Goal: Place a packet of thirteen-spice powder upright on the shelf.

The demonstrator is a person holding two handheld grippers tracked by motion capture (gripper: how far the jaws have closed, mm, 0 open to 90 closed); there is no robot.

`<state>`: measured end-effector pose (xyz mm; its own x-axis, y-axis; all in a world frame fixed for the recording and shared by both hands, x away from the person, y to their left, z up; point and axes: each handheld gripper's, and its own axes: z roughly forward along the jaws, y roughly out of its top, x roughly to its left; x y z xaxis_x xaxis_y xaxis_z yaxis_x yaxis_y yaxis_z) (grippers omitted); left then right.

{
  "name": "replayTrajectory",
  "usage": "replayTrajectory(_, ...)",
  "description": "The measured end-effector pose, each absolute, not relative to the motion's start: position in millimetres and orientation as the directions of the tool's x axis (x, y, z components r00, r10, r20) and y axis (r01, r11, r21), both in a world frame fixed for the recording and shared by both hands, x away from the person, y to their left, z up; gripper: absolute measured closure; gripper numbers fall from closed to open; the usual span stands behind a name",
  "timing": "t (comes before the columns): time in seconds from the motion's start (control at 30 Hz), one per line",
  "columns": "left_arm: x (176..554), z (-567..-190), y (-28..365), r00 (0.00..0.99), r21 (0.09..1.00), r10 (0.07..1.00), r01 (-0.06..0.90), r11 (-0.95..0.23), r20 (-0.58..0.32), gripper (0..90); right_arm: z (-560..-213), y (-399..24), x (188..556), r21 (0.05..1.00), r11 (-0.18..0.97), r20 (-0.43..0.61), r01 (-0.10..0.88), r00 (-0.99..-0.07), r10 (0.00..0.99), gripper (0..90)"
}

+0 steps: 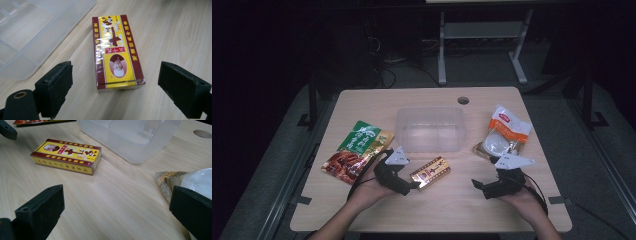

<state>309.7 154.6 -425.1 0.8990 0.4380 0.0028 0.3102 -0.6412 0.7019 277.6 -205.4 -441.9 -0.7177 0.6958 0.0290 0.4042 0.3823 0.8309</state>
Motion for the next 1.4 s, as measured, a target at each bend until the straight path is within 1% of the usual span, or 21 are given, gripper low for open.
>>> replayTrajectory(0.07,310,-428,152,0.894,0.706,0.447,0.318,-0.633,-0.002,11.9,-441,-204,278,0.831,0.392,0.015,0.395,-0.720,0.693,0.0)
replayTrajectory(0.13,309,-431,149,0.899,0.697,0.437,0.312,-0.646,0.002,12.0,-441,-203,278,0.828,0.391,0.021,0.401,-0.720,0.693,0.0)
replayTrajectory(0.3,307,-437,144,0.903,0.691,0.429,0.304,-0.656,0.010,11.8,-440,-203,277,0.835,0.395,0.005,0.382,-0.724,0.690,0.0)
replayTrajectory(0.53,310,-443,140,0.902,0.679,0.432,0.304,-0.668,0.020,11.6,-441,-202,278,0.829,0.397,0.012,0.393,-0.723,0.691,0.0)
replayTrajectory(0.77,312,-453,133,0.892,0.672,0.453,0.335,-0.661,0.000,11.6,-441,-202,278,0.829,0.397,0.014,0.394,-0.724,0.690,0.0)
replayTrajectory(1.03,311,-462,124,0.887,0.650,0.461,0.344,-0.678,0.011,12.0,-441,-202,278,0.830,0.397,0.011,0.392,-0.723,0.691,0.0)
replayTrajectory(1.27,312,-466,120,0.890,0.643,0.456,0.340,-0.686,0.016,14.8,-441,-202,279,0.830,0.397,0.012,0.391,-0.724,0.689,0.0)
replayTrajectory(1.4,313,-466,117,0.889,0.648,0.458,0.337,-0.683,0.020,20.9,-442,-201,279,0.830,0.396,0.014,0.393,-0.723,0.690,0.0)
